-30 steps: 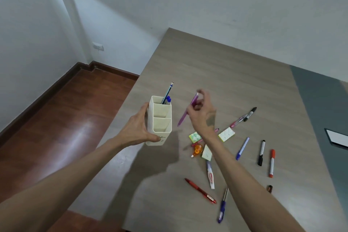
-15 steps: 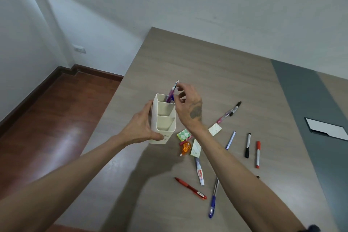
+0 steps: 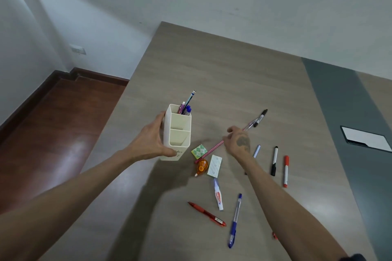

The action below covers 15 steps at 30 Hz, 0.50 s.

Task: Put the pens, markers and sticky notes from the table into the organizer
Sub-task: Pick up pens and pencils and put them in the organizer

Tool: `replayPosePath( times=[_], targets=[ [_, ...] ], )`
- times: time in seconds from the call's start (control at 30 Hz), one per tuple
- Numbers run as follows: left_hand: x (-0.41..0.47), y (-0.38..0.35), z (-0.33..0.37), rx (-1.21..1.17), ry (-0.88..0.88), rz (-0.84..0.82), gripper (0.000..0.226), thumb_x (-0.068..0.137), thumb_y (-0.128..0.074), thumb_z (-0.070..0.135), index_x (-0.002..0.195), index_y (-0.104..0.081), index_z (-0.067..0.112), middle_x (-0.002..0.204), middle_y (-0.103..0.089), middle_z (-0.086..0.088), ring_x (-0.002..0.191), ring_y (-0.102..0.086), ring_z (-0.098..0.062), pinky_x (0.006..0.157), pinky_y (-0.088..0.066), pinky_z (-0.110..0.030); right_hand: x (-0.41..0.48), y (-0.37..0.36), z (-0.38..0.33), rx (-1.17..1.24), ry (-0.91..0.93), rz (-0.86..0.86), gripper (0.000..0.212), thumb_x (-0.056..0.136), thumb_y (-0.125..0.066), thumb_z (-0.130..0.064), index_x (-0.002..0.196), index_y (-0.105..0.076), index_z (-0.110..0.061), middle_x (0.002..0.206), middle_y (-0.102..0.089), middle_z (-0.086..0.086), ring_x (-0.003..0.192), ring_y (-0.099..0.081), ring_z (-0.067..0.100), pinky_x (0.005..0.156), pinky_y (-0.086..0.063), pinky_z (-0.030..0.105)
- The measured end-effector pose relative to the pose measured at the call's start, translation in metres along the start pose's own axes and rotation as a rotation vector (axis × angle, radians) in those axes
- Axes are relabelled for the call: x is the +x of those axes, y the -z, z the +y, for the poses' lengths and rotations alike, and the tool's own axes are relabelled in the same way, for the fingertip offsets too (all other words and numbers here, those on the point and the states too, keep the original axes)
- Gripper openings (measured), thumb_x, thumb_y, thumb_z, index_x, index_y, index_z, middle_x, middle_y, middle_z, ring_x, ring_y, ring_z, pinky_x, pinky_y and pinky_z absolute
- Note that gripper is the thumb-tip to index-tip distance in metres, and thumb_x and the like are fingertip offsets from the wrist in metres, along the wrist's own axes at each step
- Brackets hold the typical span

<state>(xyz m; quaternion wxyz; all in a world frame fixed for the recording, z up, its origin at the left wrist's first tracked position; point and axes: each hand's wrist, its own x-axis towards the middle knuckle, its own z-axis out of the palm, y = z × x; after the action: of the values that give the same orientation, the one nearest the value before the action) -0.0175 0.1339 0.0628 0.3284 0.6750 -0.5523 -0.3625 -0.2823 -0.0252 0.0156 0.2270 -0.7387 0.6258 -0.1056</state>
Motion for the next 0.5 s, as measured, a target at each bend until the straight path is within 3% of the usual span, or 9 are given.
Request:
replayPosePath(
  times=[0.1,0.17,0.23,0.37,0.5],
  targets=[
    [0.007,-0.002,-0.003,0.025,0.009,-0.011,0.115,0.059,-0.097,0.024,0.153,-0.030,0.032,0.128,-0.059,0.018,0.113,-0.061,-0.007,0.085,-0.050,-0.019,0.003,-0.015,0.004,-0.068,-0.092,-0.151,0.033,0.089,-0.058,-0.027,0.118,-0.054,-0.011,0.111,-0.063,0.011,0.102,-0.056,0.028,0.082,-0.044,0.031],
    [0.013,-0.005,-0.005,0.038,0.017,-0.005,0.115,0.060,-0.097,0.023,0.153,-0.030,0.031,0.127,-0.059,0.017,0.111,-0.061,-0.009,0.083,-0.049,-0.018,0.007,-0.025,0.002,-0.044,-0.158,-0.185,0.029,0.086,-0.057,-0.028,0.109,-0.048,-0.014,0.103,-0.057,0.008,0.092,-0.055,0.027,0.077,-0.047,0.031],
    [0.018,-0.006,-0.005,0.043,0.019,-0.001,0.115,0.060,-0.097,0.023,0.153,-0.030,0.031,0.126,-0.058,0.018,0.111,-0.061,-0.008,0.085,-0.050,-0.020,0.011,-0.035,0.001,-0.027,-0.211,-0.189,0.032,0.082,-0.057,-0.028,0.107,-0.043,-0.015,0.100,-0.056,0.006,0.094,-0.059,0.030,0.078,-0.053,0.038],
    [0.023,-0.009,-0.009,0.053,0.022,-0.011,0.117,0.061,-0.098,0.023,0.155,-0.028,0.029,0.131,-0.057,0.014,0.114,-0.060,-0.012,0.090,-0.053,-0.025,0.017,-0.045,-0.010,-0.015,-0.276,-0.196,0.025,0.086,-0.059,-0.011,0.102,-0.040,-0.013,0.091,-0.047,0.004,0.087,-0.053,0.025,0.067,-0.046,0.033],
    [0.024,-0.012,-0.011,0.059,0.027,-0.012,0.115,0.062,-0.097,0.023,0.154,-0.029,0.029,0.131,-0.057,0.015,0.113,-0.060,-0.011,0.086,-0.051,-0.018,0.024,-0.053,-0.017,0.059,-0.321,-0.136,0.032,0.081,-0.061,-0.010,0.107,-0.042,-0.006,0.094,-0.060,0.010,0.084,-0.061,0.026,0.068,-0.054,0.032]
  ],
)
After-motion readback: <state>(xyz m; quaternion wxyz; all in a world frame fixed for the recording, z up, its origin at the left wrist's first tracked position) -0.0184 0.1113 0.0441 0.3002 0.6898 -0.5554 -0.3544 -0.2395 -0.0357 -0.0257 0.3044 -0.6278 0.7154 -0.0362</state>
